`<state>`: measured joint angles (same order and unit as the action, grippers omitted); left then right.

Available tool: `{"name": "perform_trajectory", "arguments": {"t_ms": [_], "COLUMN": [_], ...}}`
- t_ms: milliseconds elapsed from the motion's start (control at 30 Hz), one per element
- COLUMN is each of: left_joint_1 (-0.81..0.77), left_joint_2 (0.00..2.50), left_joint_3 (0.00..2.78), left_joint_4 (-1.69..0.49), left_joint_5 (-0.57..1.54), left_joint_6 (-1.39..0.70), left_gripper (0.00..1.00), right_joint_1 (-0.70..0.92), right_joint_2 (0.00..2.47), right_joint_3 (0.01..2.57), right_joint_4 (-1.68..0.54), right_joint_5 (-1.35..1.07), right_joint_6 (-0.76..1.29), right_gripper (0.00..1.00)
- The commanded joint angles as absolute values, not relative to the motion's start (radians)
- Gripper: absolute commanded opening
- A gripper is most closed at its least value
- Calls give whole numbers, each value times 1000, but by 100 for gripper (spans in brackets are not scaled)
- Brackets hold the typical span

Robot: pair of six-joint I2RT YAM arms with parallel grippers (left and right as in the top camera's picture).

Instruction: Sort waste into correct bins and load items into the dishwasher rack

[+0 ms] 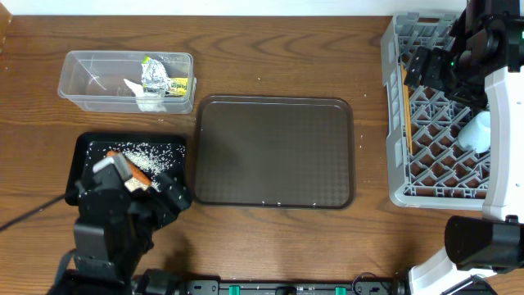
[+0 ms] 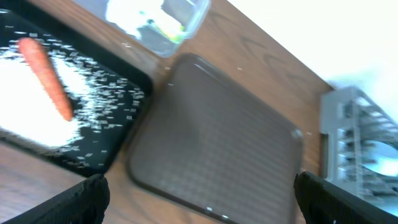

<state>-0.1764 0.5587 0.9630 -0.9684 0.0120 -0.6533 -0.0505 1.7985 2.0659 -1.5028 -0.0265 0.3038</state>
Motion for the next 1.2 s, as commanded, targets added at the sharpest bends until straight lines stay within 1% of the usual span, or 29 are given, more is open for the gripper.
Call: {"name": "perform_trajectory", "arguments": {"t_ms": [0, 167, 367, 567, 700, 833, 1000, 1167], "left_joint_1": [-175, -162, -162, -162, -162, -162, -160, -138], "left_joint_2": [503, 442, 438, 381, 309, 223, 137, 81], "left_joint_3": [884, 849, 846, 771, 652, 517, 379, 293], "left_joint_4": [-972, -1019, -985, -905, -802, -619, -426, -373], "left_joint_5": [-91, -96, -103, -100, -70, 13, 62, 68], "left_joint_6": [-639, -640, -634, -489, -384, -299, -259, -259], "left_gripper": [98, 98, 98, 98, 98, 98, 98, 98], "right_joint_1": [-51, -51, -51, -51, -51, -51, -51, -51], "right_joint_2": [1803, 1803, 1803, 1803, 1803, 1803, 1803, 1803], "right_joint_3": [2065, 2065, 2065, 2065, 2065, 2065, 2065, 2065], "right_joint_4": [-1504, -1504, -1504, -1504, -1504, -1504, -1504, -1504], "right_joint_5": [-27, -27, -27, -27, -27, -27, -27, -27], "right_joint_6": [314, 314, 314, 314, 314, 314, 314, 314], "right_gripper": [99, 99, 99, 99, 99, 99, 99, 99]}}
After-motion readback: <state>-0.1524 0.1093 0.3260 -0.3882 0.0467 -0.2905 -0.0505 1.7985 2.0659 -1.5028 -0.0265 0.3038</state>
